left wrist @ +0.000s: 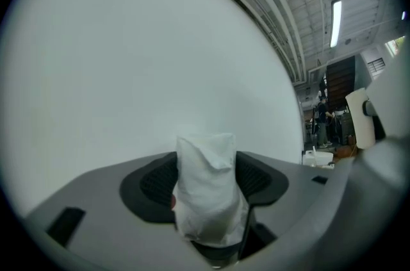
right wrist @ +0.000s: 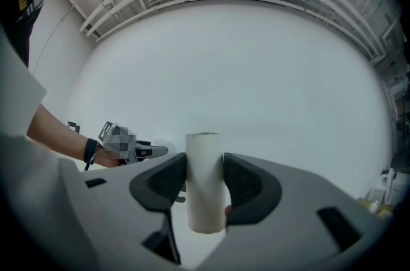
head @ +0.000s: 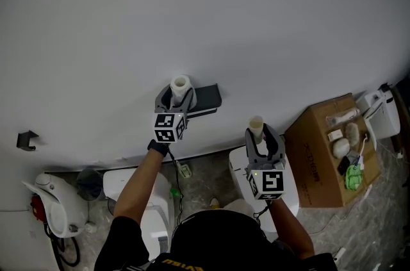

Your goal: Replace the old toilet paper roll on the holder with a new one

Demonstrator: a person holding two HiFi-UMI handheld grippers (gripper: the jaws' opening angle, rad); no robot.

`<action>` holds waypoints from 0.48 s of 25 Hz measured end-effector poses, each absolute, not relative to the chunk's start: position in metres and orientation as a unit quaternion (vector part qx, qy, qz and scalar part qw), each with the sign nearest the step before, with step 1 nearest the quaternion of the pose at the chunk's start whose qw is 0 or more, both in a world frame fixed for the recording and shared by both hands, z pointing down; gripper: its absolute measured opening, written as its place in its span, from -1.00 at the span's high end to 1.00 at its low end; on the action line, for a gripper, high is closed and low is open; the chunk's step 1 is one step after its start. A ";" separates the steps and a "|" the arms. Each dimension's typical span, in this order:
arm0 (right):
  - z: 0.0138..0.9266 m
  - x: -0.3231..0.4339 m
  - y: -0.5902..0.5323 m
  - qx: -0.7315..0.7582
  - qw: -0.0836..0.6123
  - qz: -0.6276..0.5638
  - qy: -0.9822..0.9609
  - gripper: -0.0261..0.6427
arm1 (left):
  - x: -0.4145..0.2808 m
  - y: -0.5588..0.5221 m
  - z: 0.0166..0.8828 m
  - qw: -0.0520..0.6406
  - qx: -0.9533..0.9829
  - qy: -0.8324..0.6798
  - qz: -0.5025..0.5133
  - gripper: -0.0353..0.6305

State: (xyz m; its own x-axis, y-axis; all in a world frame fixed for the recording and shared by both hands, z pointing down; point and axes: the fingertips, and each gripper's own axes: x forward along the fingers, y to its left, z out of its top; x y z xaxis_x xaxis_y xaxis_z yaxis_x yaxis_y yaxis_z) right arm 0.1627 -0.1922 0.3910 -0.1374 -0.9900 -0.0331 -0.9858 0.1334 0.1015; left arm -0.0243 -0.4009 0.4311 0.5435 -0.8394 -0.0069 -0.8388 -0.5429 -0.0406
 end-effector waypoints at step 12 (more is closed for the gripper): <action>0.393 0.168 -0.194 0.659 0.025 -0.050 -0.750 0.38 | -0.007 -0.381 0.390 0.044 -0.888 0.457 0.016 0.06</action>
State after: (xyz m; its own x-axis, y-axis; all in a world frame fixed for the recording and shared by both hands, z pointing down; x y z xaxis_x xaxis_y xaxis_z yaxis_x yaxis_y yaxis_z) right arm 0.1681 -0.1937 0.3933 -0.1290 -0.9912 -0.0282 -0.9863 0.1253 0.1074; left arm -0.0067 -0.3810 0.3898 0.5827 -0.8098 -0.0683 -0.8126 -0.5792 -0.0647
